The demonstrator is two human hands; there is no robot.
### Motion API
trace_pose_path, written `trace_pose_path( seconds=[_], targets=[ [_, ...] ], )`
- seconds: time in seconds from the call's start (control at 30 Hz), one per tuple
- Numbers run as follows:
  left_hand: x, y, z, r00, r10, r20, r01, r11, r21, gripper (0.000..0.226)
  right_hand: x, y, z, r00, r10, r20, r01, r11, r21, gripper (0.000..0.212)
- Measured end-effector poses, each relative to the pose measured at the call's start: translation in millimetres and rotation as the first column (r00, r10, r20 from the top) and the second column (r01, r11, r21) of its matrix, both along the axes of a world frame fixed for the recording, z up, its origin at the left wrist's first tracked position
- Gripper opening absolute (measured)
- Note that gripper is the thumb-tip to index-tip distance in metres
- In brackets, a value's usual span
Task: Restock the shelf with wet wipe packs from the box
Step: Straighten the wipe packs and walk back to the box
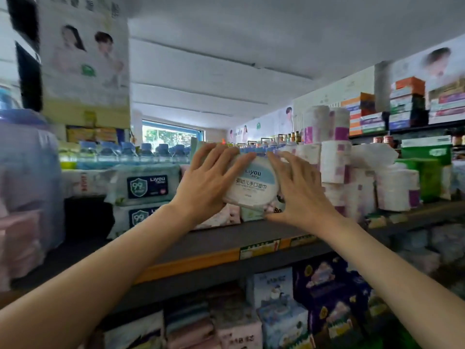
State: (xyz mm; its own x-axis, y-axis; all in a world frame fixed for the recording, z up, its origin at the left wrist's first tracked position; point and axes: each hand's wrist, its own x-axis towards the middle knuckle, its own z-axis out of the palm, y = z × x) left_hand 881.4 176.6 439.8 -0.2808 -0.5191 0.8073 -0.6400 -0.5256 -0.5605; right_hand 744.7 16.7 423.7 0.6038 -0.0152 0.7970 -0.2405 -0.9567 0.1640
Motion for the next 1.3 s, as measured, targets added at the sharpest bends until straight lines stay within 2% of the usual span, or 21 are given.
trace_pose_path(
  seconds=[0.1, 0.3, 0.4, 0.5, 0.63, 0.73, 0.8, 0.9, 0.97, 1.07, 1.2, 1.3],
  targets=[
    [17.7, 9.4, 15.8, 0.996, 0.087, 0.037, -0.086, 0.996, -0.035, 0.085, 34.1, 4.1, 11.2, 0.991, 0.069, 0.116, -0.058, 0.994, -0.095, 0.111],
    [35.3, 7.6, 67.1, 0.971, 0.151, 0.188, -0.106, 0.968, -0.229, 0.066, 75.6, -5.8, 67.1, 0.919, 0.219, 0.327, -0.169, 0.97, -0.177, 0.102],
    [47.3, 6.6, 71.0, 0.96, 0.245, 0.135, -0.206, 0.945, -0.253, 0.073, 85.8, -18.5, 78.4, 0.902, 0.276, 0.331, -0.202, 0.949, -0.242, 0.096],
    [61.4, 4.4, 52.7, 0.942, 0.337, 0.003, -0.331, 0.928, -0.173, 0.087, 92.9, -36.9, 70.5, 0.928, 0.302, 0.22, -0.244, 0.936, -0.254, 0.096],
    [75.2, -7.6, 2.7, 0.871, 0.451, -0.194, -0.438, 0.892, 0.109, 0.106, 112.6, -59.7, 34.8, 0.971, 0.221, -0.09, -0.234, 0.958, -0.167, 0.097],
    [85.0, -20.9, -26.6, 0.746, 0.604, -0.28, -0.465, 0.774, 0.429, 0.113, 134.0, -69.7, 1.7, 0.914, 0.091, -0.396, -0.156, 0.978, -0.137, 0.098],
    [89.3, -27.7, -38.4, 0.647, 0.665, -0.373, -0.39, 0.709, 0.587, 0.114, 146.6, -74.1, -12.4, 0.841, 0.101, -0.532, -0.155, 0.986, -0.057, 0.098],
    [97.1, -28.8, -33.9, 0.617, 0.645, -0.451, -0.299, 0.722, 0.624, 0.112, 156.8, -81.6, -8.1, 0.774, 0.245, -0.584, -0.204, 0.969, 0.136, 0.102],
    [99.5, -25.3, -23.0, 0.566, 0.651, -0.506, -0.226, 0.712, 0.664, 0.113, 155.7, -85.0, 0.0, 0.729, 0.346, -0.591, -0.218, 0.935, 0.278, 0.101],
    [95.3, -21.5, -11.0, 0.465, 0.641, -0.61, -0.125, 0.73, 0.672, 0.106, 151.6, -94.8, 3.0, 0.71, 0.469, -0.525, -0.222, 0.857, 0.466, 0.074],
    [90.5, -19.0, -11.8, 0.381, 0.654, -0.653, -0.08, 0.727, 0.682, 0.102, 150.0, -103.1, -3.4, 0.665, 0.448, -0.598, -0.144, 0.862, 0.486, 0.082],
    [83.7, -18.9, -10.6, 0.374, 0.676, -0.635, -0.09, 0.708, 0.701, 0.098, 151.5, -100.5, -0.9, 0.657, 0.435, -0.616, -0.119, 0.866, 0.485, 0.086]
  ],
)
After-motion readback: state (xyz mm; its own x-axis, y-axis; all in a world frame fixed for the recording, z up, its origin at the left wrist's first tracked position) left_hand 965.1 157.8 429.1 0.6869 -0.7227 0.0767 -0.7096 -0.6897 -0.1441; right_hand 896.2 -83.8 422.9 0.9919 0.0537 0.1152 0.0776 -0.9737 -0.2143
